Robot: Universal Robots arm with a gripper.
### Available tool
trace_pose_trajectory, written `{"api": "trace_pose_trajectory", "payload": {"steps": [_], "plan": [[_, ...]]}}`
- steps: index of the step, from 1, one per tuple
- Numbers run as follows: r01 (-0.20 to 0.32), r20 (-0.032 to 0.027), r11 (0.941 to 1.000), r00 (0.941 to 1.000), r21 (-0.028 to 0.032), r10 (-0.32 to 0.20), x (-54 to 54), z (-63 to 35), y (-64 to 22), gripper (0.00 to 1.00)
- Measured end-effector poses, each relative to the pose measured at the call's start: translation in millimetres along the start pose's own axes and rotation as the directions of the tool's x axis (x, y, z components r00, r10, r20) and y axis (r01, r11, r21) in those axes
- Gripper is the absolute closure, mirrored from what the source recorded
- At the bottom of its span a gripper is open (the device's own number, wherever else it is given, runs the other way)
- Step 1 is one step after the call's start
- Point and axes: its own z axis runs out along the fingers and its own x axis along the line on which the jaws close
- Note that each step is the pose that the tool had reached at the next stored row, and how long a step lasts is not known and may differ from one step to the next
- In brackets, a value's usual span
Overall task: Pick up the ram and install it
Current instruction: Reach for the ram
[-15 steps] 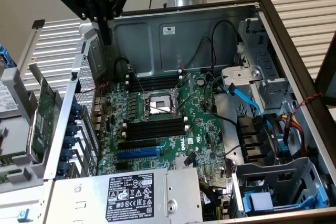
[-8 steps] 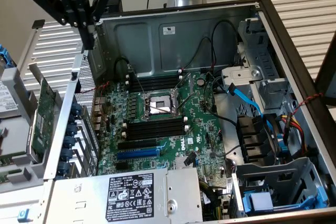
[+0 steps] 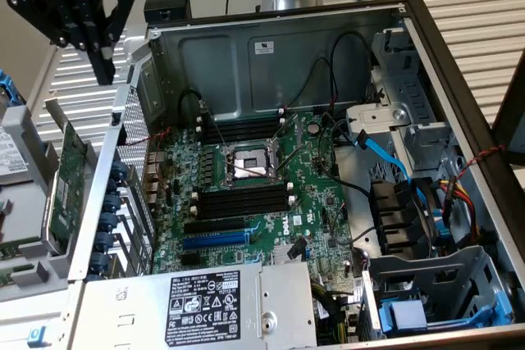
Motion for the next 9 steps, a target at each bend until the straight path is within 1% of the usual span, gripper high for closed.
{"api": "trace_pose_trajectory", "payload": {"steps": [9], "plan": [[0.000, 0.0000, 1.0000, 1.0000, 0.0000, 0.000, 40.5, 0.8, -6.3, 0.89]]}}
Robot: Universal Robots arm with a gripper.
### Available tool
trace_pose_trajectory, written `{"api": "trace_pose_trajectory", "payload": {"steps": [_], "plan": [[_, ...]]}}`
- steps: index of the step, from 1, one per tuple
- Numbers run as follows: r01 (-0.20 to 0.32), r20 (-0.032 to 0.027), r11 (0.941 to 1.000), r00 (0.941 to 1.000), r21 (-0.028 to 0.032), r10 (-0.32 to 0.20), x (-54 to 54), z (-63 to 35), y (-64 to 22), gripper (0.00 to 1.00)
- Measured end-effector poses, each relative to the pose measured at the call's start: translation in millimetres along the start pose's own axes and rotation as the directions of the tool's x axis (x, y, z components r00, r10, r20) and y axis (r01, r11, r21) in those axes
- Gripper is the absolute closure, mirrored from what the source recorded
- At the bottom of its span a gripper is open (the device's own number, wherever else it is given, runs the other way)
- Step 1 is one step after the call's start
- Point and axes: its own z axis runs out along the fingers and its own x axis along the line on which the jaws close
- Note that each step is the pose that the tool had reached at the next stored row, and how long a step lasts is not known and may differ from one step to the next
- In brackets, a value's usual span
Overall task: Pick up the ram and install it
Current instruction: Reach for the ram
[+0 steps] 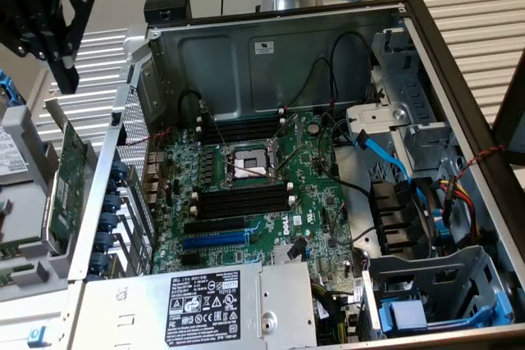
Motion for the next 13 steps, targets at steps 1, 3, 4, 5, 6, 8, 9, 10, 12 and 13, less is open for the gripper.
{"api": "trace_pose_trajectory", "payload": {"steps": [1, 3, 4, 5, 6, 8, 9, 10, 12, 13], "plan": [[0.000, 0.0000, 1.0000, 1.0000, 0.0001, 0.000, 4.6, 0.3, -0.8, 0.89], [0.000, 0.0000, 1.0000, 1.0000, 0.0000, 0.000, 13.8, 0.7, -2.8, 0.89], [0.000, -0.0001, 1.0000, 1.0000, 0.0001, 0.000, 18.3, 0.9, -4.1, 0.89], [0.000, -0.0001, 1.0000, 1.0000, 0.0000, 0.000, 22.8, 1.0, -5.3, 0.89], [0.000, 0.0000, 1.0000, 1.0000, 0.0000, 0.000, 27.2, 1.2, -6.6, 0.89], [0.000, -0.0001, 1.0000, 1.0000, 0.0001, 0.000, 36.1, 1.5, -9.2, 0.89], [0.000, 0.0000, 1.0000, 1.0000, -0.0001, 0.000, 40.6, 1.7, -10.6, 0.89], [0.000, 0.0000, 1.0000, 1.0000, 0.0000, 0.000, 45.1, 1.8, -11.9, 0.89], [0.000, 0.0000, 1.0000, 1.0000, 0.0000, 0.000, 53.8, 2.0, -14.3, 0.89], [0.000, 0.0000, 1.0000, 1.0000, 0.0000, 0.000, 58.5, 2.2, -15.4, 0.89]]}}
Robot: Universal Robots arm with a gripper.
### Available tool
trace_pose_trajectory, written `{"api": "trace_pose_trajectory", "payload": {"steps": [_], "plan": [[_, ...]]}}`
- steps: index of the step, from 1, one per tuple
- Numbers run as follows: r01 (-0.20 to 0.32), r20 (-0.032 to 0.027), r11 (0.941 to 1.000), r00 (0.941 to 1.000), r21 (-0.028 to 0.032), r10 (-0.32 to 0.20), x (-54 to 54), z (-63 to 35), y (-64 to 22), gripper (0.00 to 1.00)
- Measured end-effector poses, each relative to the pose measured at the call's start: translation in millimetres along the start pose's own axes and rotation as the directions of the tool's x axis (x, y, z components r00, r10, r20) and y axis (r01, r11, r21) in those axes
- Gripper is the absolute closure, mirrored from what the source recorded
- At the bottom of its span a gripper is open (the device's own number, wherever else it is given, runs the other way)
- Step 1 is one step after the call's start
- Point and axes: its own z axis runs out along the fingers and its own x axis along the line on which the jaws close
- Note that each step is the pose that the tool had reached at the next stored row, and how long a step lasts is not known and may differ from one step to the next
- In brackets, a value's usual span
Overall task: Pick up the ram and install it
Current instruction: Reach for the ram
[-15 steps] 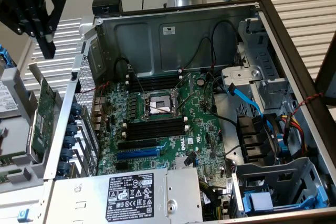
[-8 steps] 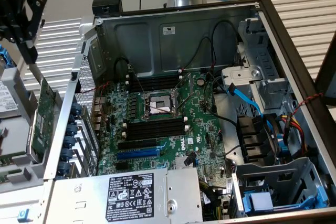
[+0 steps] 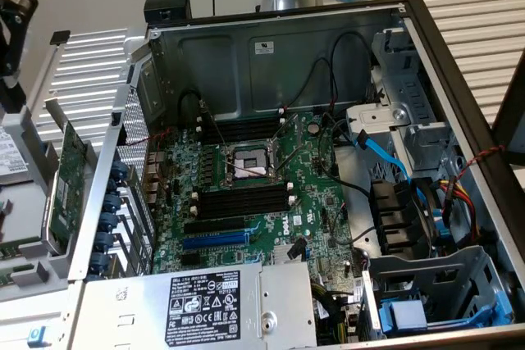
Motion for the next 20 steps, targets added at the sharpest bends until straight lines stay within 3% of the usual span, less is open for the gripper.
{"api": "trace_pose_trajectory", "payload": {"steps": [20], "plan": [[0.000, 0.0000, 1.0000, 1.0000, 0.0000, 0.000, 87.8, 4.1, -11.8, 0.89]]}}
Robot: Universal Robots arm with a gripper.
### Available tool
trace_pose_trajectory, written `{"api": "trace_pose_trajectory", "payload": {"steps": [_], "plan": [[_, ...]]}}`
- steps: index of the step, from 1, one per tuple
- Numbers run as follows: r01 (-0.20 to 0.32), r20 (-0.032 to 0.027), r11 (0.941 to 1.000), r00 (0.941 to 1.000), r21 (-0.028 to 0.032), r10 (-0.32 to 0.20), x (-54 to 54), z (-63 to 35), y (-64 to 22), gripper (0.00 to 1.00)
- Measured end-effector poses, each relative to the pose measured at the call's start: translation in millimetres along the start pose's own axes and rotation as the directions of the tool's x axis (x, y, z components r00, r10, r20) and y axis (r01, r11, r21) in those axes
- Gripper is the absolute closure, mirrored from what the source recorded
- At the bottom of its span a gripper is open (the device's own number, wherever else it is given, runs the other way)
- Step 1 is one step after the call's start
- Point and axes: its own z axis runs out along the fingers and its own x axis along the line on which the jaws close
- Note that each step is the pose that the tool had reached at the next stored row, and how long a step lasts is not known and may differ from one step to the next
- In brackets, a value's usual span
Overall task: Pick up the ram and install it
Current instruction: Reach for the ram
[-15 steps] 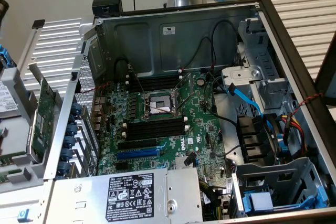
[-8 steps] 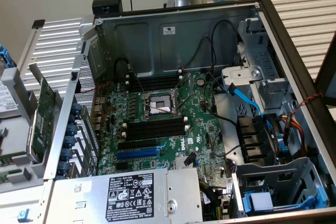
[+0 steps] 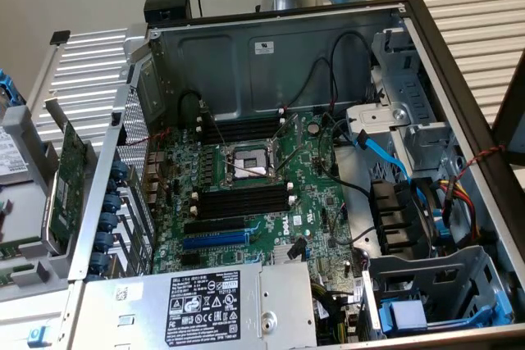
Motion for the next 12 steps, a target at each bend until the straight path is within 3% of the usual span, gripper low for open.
{"api": "trace_pose_trajectory", "payload": {"steps": [3, 8, 12], "plan": [[0.018, -0.0020, 0.9998, 0.9998, -0.0003, -0.018, 3.4, 0.1, -0.3, 0.89], [0.078, -0.0121, 0.9970, 0.9969, -0.0011, -0.078, 4.4, 0.1, 0.0, 0.89], [0.086, -0.0126, 0.9963, 0.9962, -0.0012, -0.086, 5.1, 0.3, 2.8, 0.89]]}}
